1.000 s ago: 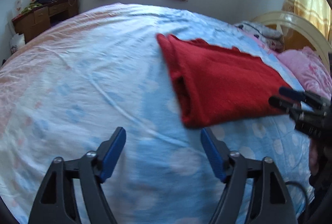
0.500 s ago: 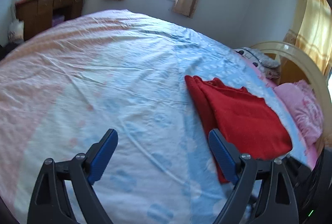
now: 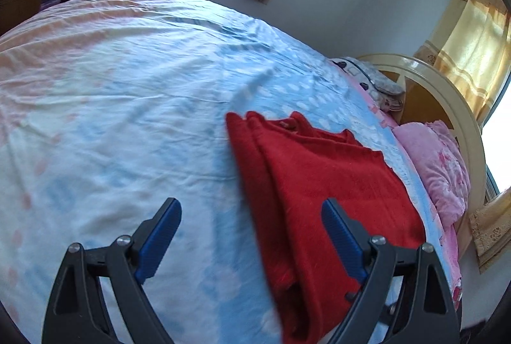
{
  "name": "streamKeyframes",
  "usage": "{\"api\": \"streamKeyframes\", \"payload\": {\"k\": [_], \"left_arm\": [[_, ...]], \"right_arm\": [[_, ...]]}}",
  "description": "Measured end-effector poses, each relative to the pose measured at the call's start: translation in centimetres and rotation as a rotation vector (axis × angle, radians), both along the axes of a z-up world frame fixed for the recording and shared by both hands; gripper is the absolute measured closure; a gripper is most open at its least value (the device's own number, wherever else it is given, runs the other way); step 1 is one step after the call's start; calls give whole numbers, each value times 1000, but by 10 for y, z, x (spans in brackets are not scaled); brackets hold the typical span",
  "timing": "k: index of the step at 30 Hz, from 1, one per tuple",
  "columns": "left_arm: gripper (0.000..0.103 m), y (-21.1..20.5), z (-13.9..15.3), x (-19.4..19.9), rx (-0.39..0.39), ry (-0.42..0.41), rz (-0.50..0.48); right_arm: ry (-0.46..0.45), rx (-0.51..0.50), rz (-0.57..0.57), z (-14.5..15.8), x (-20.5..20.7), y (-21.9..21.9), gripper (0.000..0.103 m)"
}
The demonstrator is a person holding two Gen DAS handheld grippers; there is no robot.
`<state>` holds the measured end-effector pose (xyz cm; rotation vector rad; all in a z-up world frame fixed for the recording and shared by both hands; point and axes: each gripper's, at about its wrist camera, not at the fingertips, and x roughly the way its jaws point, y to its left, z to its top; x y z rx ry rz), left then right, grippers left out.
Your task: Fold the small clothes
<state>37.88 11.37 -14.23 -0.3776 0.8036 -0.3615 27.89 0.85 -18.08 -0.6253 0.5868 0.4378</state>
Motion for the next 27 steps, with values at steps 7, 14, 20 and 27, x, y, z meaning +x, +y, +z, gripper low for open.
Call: {"api": "streamKeyframes", "payload": {"k": [7,14,20,27], "left_arm": [[13,-11,-9,27,-13,40,2],[41,-22,-21,39,29,64,-15],[64,-17,-24,44,-20,68,-22],[77,-40,-12,32,150,-21,-26]], "right_arm": [[-17,-9,-3,-1,1,4,46],[-9,-10,-2,-5,0,7,68],[0,-10,0,-7,-2,10,86],[41,45,-27,-2,2,1,93]]}}
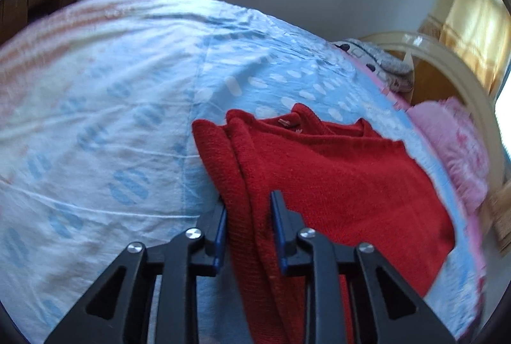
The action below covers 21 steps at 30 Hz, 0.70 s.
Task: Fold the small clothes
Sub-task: 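Grasp the side edge of the folded sweater with both tools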
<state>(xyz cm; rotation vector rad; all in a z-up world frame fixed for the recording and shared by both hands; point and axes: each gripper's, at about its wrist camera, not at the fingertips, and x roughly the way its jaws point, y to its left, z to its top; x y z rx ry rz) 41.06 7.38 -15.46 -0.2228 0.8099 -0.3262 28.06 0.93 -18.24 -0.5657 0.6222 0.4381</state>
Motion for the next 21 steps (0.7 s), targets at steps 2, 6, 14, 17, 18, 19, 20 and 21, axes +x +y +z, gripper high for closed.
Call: {"api": "streamKeyframes", "payload": {"k": [2,6,14,17,18,19,20,21], "left_arm": [[77,-1,0,2,19,-5,2],[78,2,-1,4,7,3,5],[81,-10,3,1,91,-13,19],[82,-14,6,0,117,-15,31],[82,-14,8,0,123,-16,32],[82,-15,9,0,128,-17,33],[83,-16,10,0,130,-16,34],[83,-16,11,0,131,-15,35]], "right_arm": [[-2,-1,-3,0,-1,0,93],[-2,4,-5,1,-1,-1,94],[19,82,-37,12,6,-21,96],[21,90,-37,14,7,-26,96],[22,93,-39,15,8,-27,96],[22,96,-43,16,10,-29,96],[23,103,-47,17,10,-32,96],[25,109,-51,18,11,-34,96]]}}
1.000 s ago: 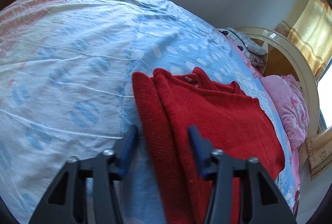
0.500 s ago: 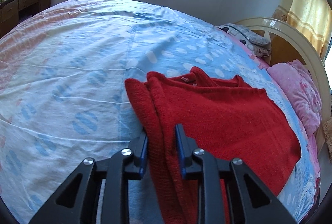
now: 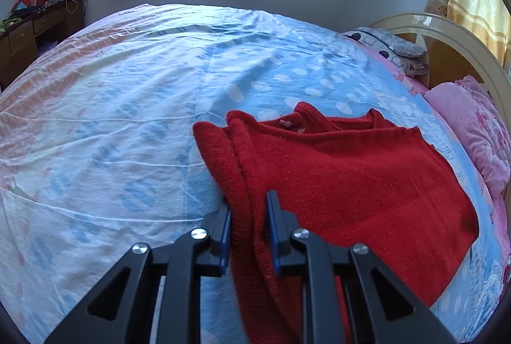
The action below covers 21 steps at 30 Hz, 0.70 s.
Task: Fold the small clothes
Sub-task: 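Grasp the side edge of the folded sweater with both tools, then lift the held side and fold it over the sweater, open both tools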
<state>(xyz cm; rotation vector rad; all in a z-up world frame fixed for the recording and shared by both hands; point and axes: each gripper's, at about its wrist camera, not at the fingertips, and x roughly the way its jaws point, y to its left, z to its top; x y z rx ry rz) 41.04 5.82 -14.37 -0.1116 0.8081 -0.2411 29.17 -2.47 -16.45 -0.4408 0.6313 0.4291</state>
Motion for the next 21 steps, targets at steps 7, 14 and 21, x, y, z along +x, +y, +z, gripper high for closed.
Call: {"api": "streamKeyframes", "payload": {"k": [7,14,21], "left_arm": [[84,-7,11,-2,17,-10,4],[85,-10,29,-2,-46,-6,9],[85,-27,50,-2,-69,-30,-10]], "right_arm": [[7,36,-9,4,2,-13,96],[3,80,-24,14,5,-32,96],[-7,116,-57,25,8,-56,96]]}}
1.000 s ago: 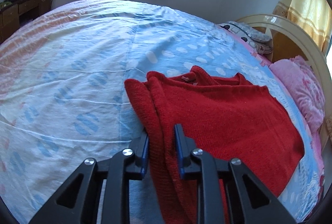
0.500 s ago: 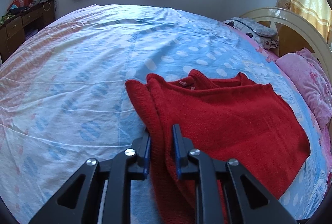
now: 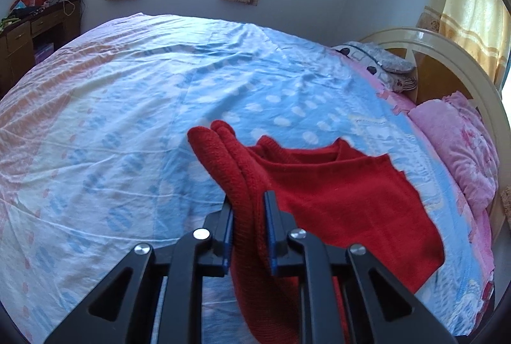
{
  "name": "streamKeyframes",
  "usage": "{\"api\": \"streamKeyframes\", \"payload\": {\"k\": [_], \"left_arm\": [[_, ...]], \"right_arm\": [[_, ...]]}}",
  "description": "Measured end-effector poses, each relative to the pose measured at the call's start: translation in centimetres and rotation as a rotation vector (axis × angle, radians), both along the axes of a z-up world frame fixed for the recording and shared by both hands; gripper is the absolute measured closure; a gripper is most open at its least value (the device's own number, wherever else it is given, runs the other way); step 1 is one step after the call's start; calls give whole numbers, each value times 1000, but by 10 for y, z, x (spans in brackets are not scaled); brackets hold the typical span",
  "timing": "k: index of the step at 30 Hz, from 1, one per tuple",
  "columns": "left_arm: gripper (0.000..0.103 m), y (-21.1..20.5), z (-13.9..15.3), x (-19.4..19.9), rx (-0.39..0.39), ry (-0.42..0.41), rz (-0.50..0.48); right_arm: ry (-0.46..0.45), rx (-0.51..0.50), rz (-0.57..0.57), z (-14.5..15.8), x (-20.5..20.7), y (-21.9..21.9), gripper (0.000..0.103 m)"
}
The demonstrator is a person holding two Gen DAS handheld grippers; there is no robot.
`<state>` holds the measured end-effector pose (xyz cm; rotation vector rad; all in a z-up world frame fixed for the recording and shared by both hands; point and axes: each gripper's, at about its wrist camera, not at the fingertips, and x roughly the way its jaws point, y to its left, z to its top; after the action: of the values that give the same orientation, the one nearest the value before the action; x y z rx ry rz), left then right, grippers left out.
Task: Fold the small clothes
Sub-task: 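Lift the held side and fold it over the sweater, open both tools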
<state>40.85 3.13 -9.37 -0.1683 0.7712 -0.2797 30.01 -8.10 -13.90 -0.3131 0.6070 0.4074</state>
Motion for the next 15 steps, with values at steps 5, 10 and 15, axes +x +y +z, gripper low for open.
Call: {"api": "streamKeyframes", "payload": {"k": [5,10,15], "left_arm": [[86,-11,12,2,-23,-5,-22],[86,-31,24,4,-21,-24,-45],[86,-56,35,4,-21,-43,-79]], "right_arm": [[-8,4,-26,5,1,-14,96],[-21,24,-49,14,-3,-28,96],[-20,55,-81,21,-1,-55,96]]}}
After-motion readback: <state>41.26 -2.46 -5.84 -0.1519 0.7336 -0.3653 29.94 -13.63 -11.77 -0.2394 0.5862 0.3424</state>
